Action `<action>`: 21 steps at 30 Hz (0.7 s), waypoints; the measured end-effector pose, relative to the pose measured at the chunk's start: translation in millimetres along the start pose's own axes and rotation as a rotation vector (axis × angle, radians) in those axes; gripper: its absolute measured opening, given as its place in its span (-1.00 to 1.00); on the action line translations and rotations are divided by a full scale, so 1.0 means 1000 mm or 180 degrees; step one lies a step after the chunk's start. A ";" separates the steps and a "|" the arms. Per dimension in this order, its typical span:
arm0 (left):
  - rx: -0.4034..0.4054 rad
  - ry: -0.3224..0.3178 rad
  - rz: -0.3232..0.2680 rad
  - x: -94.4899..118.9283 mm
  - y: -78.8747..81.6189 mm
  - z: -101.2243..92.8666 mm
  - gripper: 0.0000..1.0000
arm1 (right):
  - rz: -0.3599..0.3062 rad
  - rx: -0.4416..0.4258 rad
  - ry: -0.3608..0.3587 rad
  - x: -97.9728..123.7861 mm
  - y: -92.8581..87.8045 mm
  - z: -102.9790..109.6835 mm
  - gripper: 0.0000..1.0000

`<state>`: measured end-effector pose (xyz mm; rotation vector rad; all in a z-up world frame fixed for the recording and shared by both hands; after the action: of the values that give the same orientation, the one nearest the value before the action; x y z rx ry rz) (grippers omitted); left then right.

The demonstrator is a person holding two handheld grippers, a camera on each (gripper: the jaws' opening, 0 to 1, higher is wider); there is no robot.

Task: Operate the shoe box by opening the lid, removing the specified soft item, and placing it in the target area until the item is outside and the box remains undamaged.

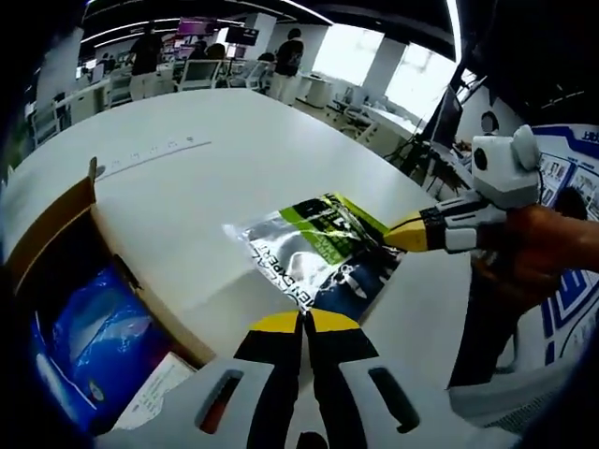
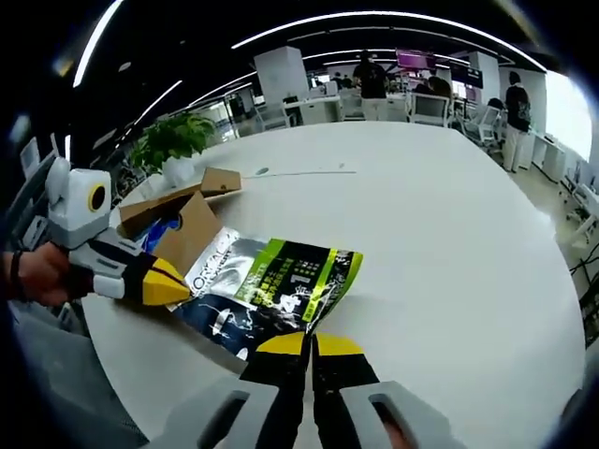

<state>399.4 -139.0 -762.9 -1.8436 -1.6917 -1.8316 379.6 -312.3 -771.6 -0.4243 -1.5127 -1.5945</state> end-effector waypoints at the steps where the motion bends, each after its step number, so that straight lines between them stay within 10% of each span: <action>1: -0.0021 0.0015 0.0006 0.001 0.000 0.000 -1.00 | 0.0009 -0.0004 0.0007 -0.002 -0.001 0.000 -1.00; 21: -0.0140 0.0372 0.0274 -0.024 -0.028 -0.001 -0.99 | 0.0137 -0.0061 0.0094 -0.021 -0.019 -0.006 -1.00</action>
<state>387.1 -143.0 -797.3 -1.7573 -1.5218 -1.9162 379.0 -312.3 -800.7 -0.4396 -1.4579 -1.5763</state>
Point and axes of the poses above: the point that each gripper's makers call its tool centre point, and the gripper's own axes: x roughly backward along the fingers, z roughly to its left, y roughly out of its top, the point moved 5 cm from there along x, roughly backward along the fingers, and after that the axes turned 5 degrees about z, right-handed, at the moved point
